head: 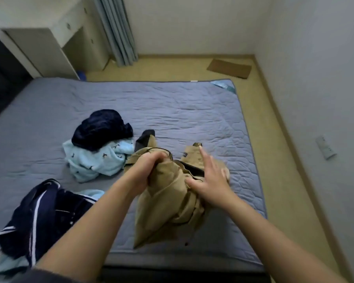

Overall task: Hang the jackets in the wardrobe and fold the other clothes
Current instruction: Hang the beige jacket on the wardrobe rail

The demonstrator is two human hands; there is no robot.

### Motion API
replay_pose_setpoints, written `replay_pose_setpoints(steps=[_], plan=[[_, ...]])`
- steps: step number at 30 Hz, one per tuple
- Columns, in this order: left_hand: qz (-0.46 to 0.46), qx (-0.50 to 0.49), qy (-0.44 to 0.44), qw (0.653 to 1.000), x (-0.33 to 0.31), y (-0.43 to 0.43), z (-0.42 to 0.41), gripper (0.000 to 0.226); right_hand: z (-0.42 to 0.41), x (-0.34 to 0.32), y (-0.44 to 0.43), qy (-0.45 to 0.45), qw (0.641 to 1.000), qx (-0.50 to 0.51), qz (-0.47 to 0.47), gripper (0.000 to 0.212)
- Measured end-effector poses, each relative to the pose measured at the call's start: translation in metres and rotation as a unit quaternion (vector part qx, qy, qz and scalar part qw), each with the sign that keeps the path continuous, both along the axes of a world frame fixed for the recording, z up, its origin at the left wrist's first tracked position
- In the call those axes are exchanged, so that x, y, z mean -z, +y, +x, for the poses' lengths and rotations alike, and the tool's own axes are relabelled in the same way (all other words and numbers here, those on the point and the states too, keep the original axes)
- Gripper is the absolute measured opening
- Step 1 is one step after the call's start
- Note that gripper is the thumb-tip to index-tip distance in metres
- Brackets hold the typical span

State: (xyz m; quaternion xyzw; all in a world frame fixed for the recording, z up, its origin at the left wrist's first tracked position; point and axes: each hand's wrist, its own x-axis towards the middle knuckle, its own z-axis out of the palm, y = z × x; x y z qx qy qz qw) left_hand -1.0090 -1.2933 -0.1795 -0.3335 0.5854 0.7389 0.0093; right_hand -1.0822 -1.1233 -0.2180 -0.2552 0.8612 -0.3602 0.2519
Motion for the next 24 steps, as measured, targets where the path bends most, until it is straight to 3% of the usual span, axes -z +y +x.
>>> replay_pose_setpoints(steps=[2, 4, 6, 9, 12, 15, 17, 20, 24], plan=[[0.052, 0.035, 0.006, 0.998, -0.047, -0.007, -0.005, 0.021, 0.0, -0.053, -0.018, -0.1, 0.985, -0.078, -0.114, 0.072], [0.037, 0.066, 0.011, 0.997, -0.082, -0.01, -0.006, 0.023, 0.002, -0.093, -0.035, -0.029, 0.985, -0.137, -0.099, 0.042], [0.02, 0.068, 0.023, 0.997, -0.11, -0.013, -0.002, 0.02, 0.004, -0.123, -0.047, 0.038, 0.983, -0.13, -0.125, 0.011], [0.007, 0.052, 0.004, 0.999, -0.135, -0.027, 0.01, 0.021, -0.001, -0.147, -0.046, 0.015, 0.979, -0.099, -0.179, 0.009], [0.007, -0.029, -0.003, 1.0, -0.159, -0.054, 0.026, 0.027, -0.028, -0.167, -0.018, -0.051, 0.959, 0.059, -0.274, 0.006], [0.053, -0.136, 0.023, 0.989, -0.181, -0.096, 0.048, 0.026, -0.065, -0.193, 0.028, -0.091, 0.887, 0.27, -0.363, 0.015], [0.039, -0.173, 0.035, 0.984, -0.193, -0.117, 0.058, 0.025, -0.08, -0.212, 0.053, -0.092, 0.856, 0.336, -0.381, 0.025], [-0.049, -0.164, 0.024, 0.985, -0.214, -0.124, 0.057, 0.017, -0.085, -0.238, 0.069, -0.052, 0.876, 0.315, -0.362, 0.027], [-0.181, -0.14, 0.013, 0.973, -0.254, -0.109, 0.043, 0.014, -0.079, -0.266, 0.078, 0.063, 0.951, 0.209, -0.221, 0.022]])
